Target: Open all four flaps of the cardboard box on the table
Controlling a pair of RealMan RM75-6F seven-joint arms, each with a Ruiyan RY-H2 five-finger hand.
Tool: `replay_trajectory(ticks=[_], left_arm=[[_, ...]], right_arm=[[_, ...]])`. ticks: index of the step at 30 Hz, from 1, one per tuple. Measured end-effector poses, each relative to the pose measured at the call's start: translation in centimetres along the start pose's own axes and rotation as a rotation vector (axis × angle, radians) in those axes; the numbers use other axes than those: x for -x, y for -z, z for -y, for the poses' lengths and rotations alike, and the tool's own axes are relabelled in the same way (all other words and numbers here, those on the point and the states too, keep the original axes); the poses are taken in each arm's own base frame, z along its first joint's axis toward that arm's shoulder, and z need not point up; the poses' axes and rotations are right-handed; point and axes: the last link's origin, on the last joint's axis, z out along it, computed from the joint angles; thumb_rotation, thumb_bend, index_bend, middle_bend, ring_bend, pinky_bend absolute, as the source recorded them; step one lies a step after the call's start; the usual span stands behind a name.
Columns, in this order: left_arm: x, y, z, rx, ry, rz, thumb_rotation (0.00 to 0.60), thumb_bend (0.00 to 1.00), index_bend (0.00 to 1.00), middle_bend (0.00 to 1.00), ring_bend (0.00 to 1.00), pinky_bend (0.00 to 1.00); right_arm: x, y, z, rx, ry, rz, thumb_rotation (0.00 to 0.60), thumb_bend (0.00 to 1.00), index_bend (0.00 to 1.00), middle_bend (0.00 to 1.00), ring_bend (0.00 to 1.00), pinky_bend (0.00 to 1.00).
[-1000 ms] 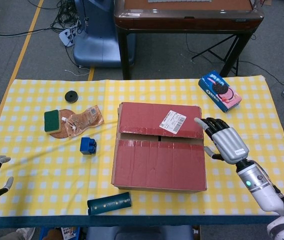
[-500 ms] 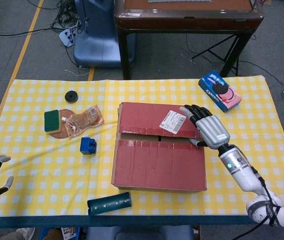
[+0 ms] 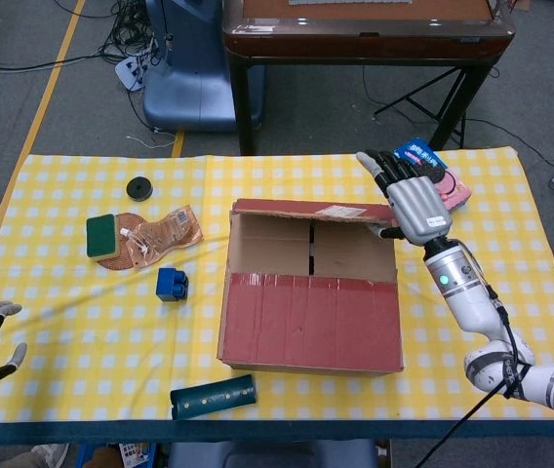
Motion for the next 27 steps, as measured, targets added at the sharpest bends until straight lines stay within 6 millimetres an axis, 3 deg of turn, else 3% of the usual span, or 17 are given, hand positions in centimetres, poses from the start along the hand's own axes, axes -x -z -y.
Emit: replay_trajectory(ticks=[8,17,23,27], left_arm=[[-0.1,0.1,0.0,0.0,0.0,-0.005,0.6,0.33,0.35,0.26,0.14,0.0],[-0.1,0.3,0.3,-0.009,-0.002,-0.004,0.6,0.33,0.35,0.26,0.14,0.0],[-0.1,0.2,0.3,-0.004,-0.001,-0.001,0.6,0.33,0.35,0.26,0.14,0.0],[-0.2,0.1,0.2,0.002,-0.001,-0.002,0.6,0.33,0.35,0.26,0.14,0.0]], right_arm=[[-2.3,-3.0,-2.2,0.107,-0.013,-0.063,0.6,0.25,0.0,0.06,0.04,0.11],[-2.6,-5.0,-5.6,0.245,-0.025,-0.096,0.6,0.25,0.0,0.06,0.04,0.11],[-1.1,-5.2,-7.3,0.312,-0.013,-0.049,0.6,0.25,0.0,0.06,0.04,0.11],[-0.9,-4.0,-7.7,0.308,0.005,-0.039,0.6,0.33,0.0,0.08,0.04,0.11]])
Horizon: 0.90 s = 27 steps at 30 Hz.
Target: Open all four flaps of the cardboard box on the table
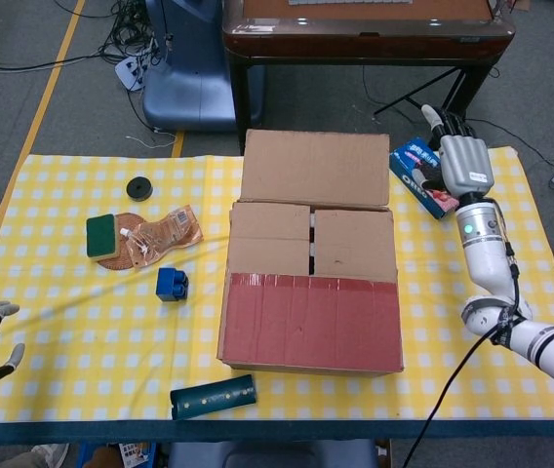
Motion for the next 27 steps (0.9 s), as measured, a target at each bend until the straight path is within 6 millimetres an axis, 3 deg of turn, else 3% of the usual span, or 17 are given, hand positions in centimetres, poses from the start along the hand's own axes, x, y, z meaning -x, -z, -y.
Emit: replay_trajectory(ticks=[6,10,19,27], left_arm=[[0.0,-0.1,-0.4,0.014,0.004,0.004,0.6,0.33,0.35,0.26,0.14,0.0],[-0.1,-0.1,-0.7,0.021,0.001,0.003,0.6,0.33,0.35,0.26,0.14,0.0],[-0.2,0.3,-0.9,0.026,-0.002,0.002,0.6,0.33,0.35,0.26,0.14,0.0],[-0.2,0.6,-1.0,0.028,0.0,0.005,0.6,0.33,0.35,0.26,0.14,0.0]], right_arm=[[-0.5,3.0,0.0,-0.062,-0.028,0.031,0.6,0.49,0.07,0.17,0.1,0.11],[-0.9,6.2,0.5,-0.128,-0.054,0.091,0.6,0.58,0.12,0.2,0.12,0.12],[-0.7,13.0,0.4,-0.24,-0.024,0.273,0.6,0.99,0.21,0.26,0.14,0.14],[1.4,15.2,0.4,-0.291,0.009,0.376,0.6,1.0,0.3,0.27,0.14,0.14]])
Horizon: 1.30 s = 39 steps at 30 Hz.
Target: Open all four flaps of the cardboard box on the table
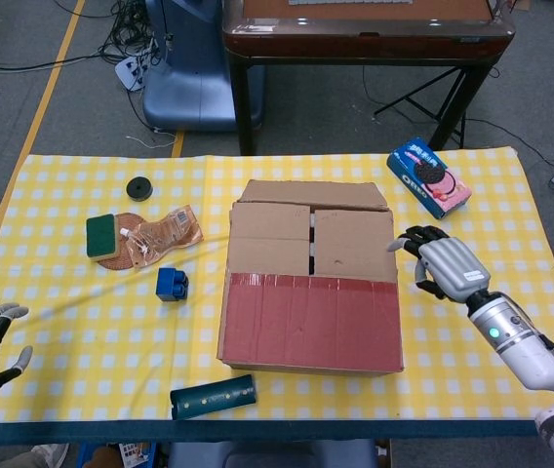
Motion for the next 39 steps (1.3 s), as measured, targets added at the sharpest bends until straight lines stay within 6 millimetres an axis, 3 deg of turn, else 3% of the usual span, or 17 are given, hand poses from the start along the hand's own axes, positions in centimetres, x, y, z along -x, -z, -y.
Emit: replay_trajectory(ticks=[18,30,39], left_arm=[[0.1,0.3,0.6,-0.018,0.006,0.002,0.6,0.33,0.37,0.26,0.14,0.0],[0.0,0.2,0.5,-0.012,0.001,-0.002,0.6,0.33,0.37,0.26,0.14,0.0],[-0.1,0.1,0.2,-0.004,-0.011,0.001,0.6,0.33,0.37,0.26,0.14,0.0]], right_arm=[[2.3,-1.6,2.5,-0.109,0.055,0.064,0.6,1.0,0.39,0.27,0.14,0.14],[1.8,-0.1,3.1,-0.131,-0.003,0.034,0.6,1.0,0.4,0.27,0.14,0.14],[0.2,1.9,3.3,-0.14,-0.203,0.034,0.6,1.0,0.4,0.28,0.15,0.14]])
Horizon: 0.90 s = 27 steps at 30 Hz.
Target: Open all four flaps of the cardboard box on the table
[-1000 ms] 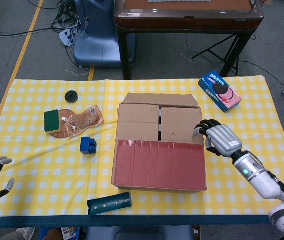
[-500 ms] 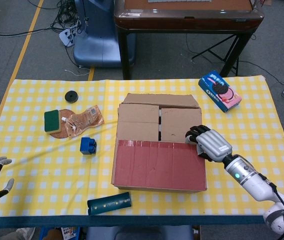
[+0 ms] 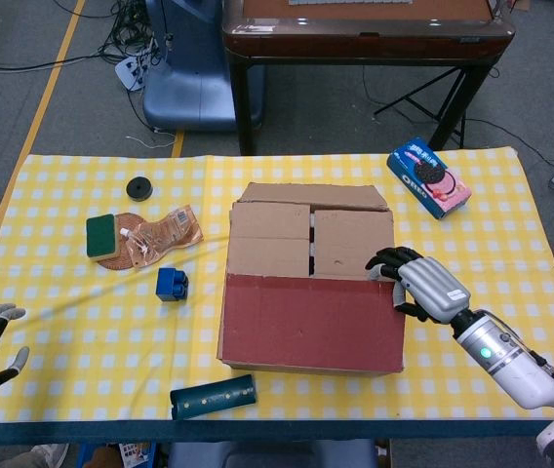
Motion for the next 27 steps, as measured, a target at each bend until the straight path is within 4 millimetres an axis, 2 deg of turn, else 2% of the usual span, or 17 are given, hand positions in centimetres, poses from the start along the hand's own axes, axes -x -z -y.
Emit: replay_trajectory(ticks=[16,22,27], left_arm=[[-0.1,0.0,-0.4,0.005,-0.008,0.003,0.6,0.33,0.37,0.26,0.14,0.0],[-0.3,0.0,-0.5,0.003,-0.012,-0.006,0.6,0.33,0.37,0.26,0.14,0.0],[-0.5,0.0,-0.6,0.005,-0.016,-0.01,0.6,0.33,0.37,0.26,0.14,0.0]], right_arm=[[-1.0,2.9,0.9,-0.083,-0.648,0.143,0.6,1.0,0.4,0.28,0.17,0.15],[-1.4,4.0,0.8,-0.141,-0.809,0.245,0.6,1.0,0.4,0.28,0.2,0.16],[-2.2,5.1,0.5,-0.192,-0.862,0.324,0.6,1.0,0.4,0.29,0.21,0.19]])
